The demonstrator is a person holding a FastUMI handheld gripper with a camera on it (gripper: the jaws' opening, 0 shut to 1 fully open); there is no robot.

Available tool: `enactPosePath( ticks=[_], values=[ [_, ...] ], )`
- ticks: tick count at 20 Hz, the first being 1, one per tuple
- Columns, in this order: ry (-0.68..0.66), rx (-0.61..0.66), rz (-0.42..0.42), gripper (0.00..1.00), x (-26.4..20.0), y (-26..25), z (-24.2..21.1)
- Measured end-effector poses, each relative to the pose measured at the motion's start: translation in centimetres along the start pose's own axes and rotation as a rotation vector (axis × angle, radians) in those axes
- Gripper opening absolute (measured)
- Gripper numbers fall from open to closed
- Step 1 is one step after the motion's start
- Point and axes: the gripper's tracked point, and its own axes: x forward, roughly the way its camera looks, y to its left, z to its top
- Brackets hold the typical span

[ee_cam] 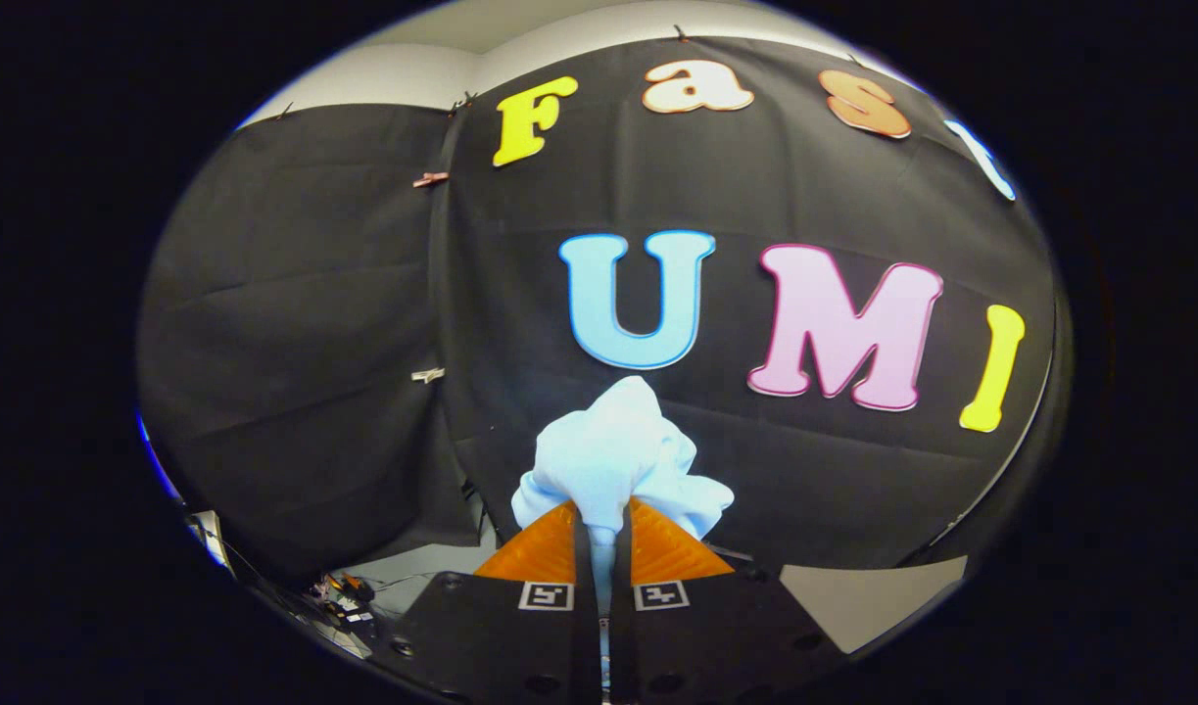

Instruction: Put the clothes into the washing machine and then close the washing machine lid.

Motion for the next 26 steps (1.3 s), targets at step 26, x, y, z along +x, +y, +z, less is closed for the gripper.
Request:
enactPosePath(
  ticks=[26],
  values=[
    [0.771,-0.114,0.025,0.08,16.5,-0.4,-35.7]
  ],
)
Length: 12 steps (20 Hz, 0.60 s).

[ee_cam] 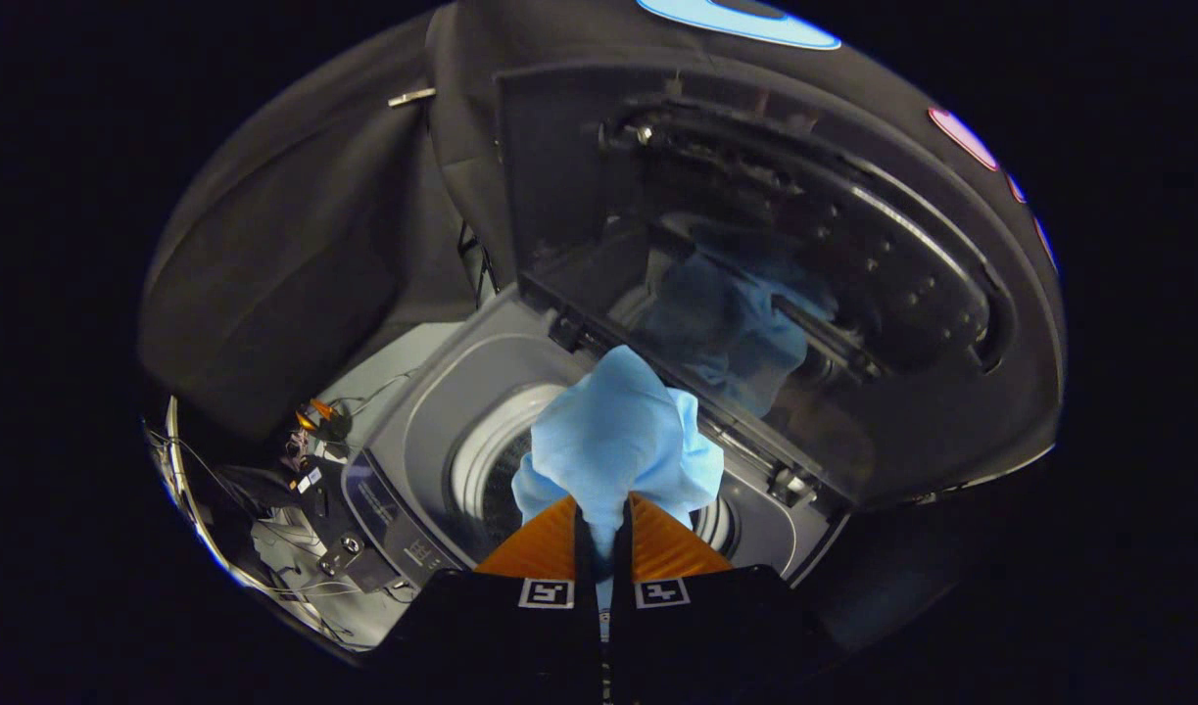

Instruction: Put the clothes into the washing machine and then close the washing machine lid.

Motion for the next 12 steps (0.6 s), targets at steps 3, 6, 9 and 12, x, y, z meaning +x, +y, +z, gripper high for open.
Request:
enactPosePath(
  ticks=[3,6,9,12],
  values=[
    [0.001,-0.038,-0.014,0.08,0.4,0.1,-0.2],
    [-0.001,-0.058,-0.02,0.08,0.4,0.0,-0.2],
    [-0.023,-0.033,0.011,0.37,0.4,0.9,0.2],
    [-0.063,-0.041,0.023,0.99,-0.2,1.2,1.1]
  ],
)
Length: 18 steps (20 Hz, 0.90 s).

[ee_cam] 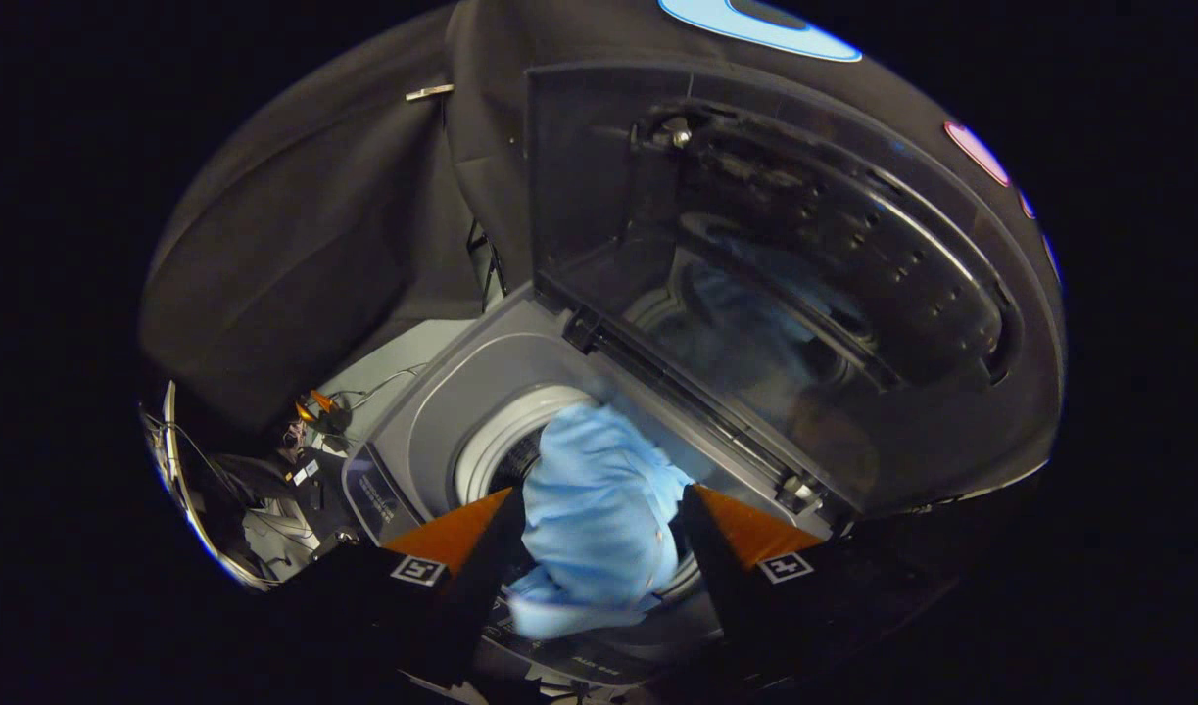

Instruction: Put the clothes into the washing machine and then close the washing machine lid.

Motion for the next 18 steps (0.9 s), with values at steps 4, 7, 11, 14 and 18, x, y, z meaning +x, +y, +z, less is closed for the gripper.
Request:
enactPosePath(
  ticks=[4,7,11,14,18],
  values=[
    [-0.008,-0.002,0.006,1.0,-0.2,0.2,0.0],
    [-0.032,0.016,0.051,1.0,-0.9,1.1,0.7],
    [-0.147,0.019,0.12,1.0,-2.8,2.4,3.1],
    [-0.274,-0.007,0.167,0.98,-5.2,3.9,5.7],
    [-0.456,-0.02,0.175,0.98,-9.8,4.2,9.6]
  ],
)
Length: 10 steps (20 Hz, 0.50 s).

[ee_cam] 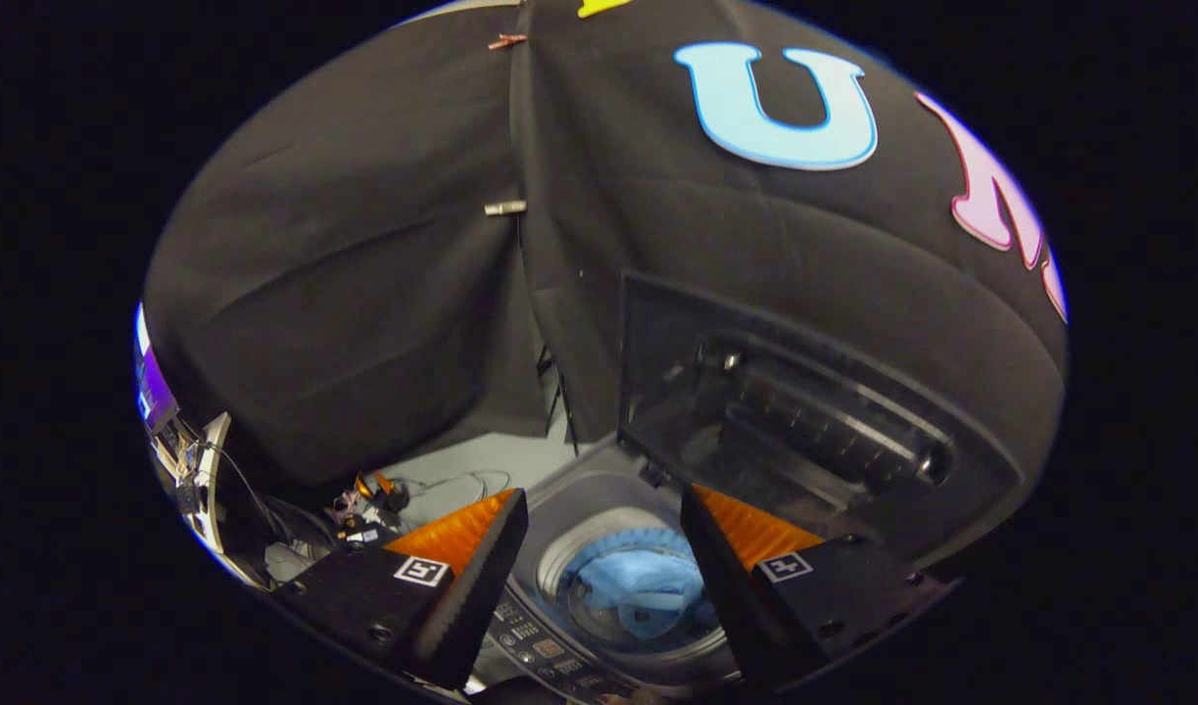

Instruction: Put the clothes into the washing machine and then close the washing machine lid.

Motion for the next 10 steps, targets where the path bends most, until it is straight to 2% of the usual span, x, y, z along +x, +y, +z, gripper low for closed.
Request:
enactPosePath(
  ticks=[4,10],
  values=[
    [-0.139,0.005,-0.03,0.98,-1.8,-2.0,4.5],
    [-0.301,0.137,-0.128,0.98,-3.2,-9.0,9.3]
  ],
)
